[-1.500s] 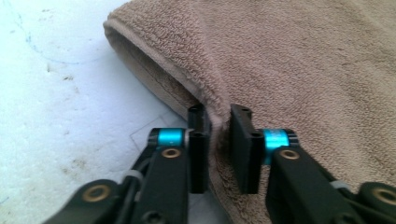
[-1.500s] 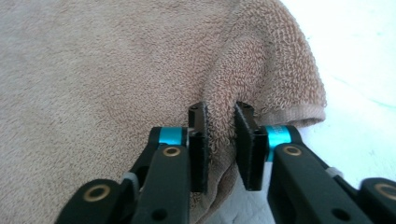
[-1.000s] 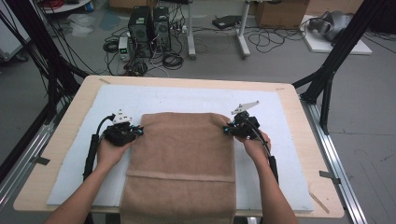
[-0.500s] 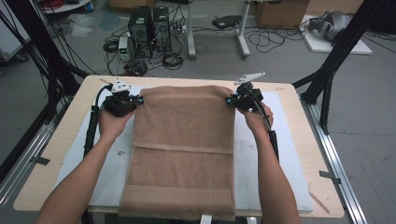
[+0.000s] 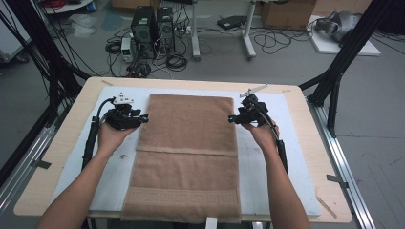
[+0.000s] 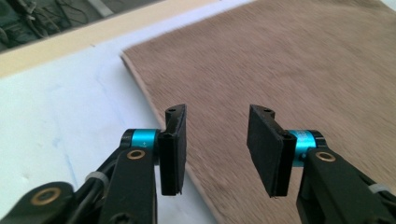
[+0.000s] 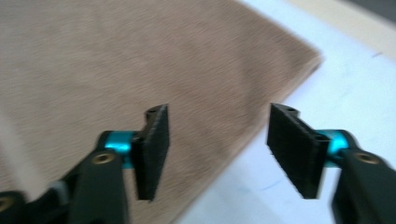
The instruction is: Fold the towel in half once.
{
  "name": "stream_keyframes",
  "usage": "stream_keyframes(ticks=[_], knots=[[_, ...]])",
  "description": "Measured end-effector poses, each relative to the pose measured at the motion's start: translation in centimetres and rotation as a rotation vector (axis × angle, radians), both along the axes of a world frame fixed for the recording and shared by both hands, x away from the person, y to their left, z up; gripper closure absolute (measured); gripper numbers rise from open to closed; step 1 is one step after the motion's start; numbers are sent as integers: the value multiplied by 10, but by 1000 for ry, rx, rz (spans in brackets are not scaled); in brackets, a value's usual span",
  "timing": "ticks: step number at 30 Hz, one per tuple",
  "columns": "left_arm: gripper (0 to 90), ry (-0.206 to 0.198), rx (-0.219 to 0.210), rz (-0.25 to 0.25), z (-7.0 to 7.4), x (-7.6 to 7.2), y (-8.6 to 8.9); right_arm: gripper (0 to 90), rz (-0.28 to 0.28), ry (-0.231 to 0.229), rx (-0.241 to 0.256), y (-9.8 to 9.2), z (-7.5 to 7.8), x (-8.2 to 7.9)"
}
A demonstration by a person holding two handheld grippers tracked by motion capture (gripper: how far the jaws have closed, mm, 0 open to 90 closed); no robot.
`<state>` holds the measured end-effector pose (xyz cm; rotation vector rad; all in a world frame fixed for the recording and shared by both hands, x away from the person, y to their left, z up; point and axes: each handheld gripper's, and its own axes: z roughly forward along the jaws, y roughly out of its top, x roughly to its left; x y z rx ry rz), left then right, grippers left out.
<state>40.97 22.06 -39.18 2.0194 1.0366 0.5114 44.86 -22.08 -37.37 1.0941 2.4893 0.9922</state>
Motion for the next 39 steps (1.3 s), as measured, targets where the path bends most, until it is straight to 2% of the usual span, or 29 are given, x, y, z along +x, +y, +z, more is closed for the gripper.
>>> stream_keyframes(ticks=[1, 3, 8, 10, 14, 20, 23, 25, 27, 30, 36, 39], knots=[[543, -18, -2, -4, -1, -4, 0, 353, 18, 8, 5, 2, 1, -2], [546, -24, -28, -15, -4, -10, 0, 331, 36, 6, 3, 8, 5, -9], [531, -33, -41, -37, -8, -23, 2, 309, 78, -38, 24, 16, 17, -23], [515, -35, -46, -46, -9, -28, 3, 321, 87, -81, 46, 17, 17, -31], [489, -36, -44, -74, -10, -38, 3, 315, 87, -83, 66, 13, 8, -43], [441, -29, -5, -99, -12, -49, 0, 307, 78, -79, 69, 4, -9, -59], [417, -26, -1, -112, -11, -53, -3, 301, 73, -74, 70, 1, -14, -65], [408, -40, -7, -114, -13, -57, -4, 301, 66, -70, 83, -3, -18, -69], [407, -28, -8, -112, -16, -59, -3, 300, 65, -71, 82, -5, -21, -72], [407, -18, -3, -112, -20, -61, -2, 301, 63, -67, 84, -6, -26, -76], [438, 14, 47, -122, -29, -56, -7, 335, 81, -38, 63, 0, -39, -77], [447, 37, 50, -123, -34, -54, -7, 363, 88, -29, 56, 2, -45, -76]])
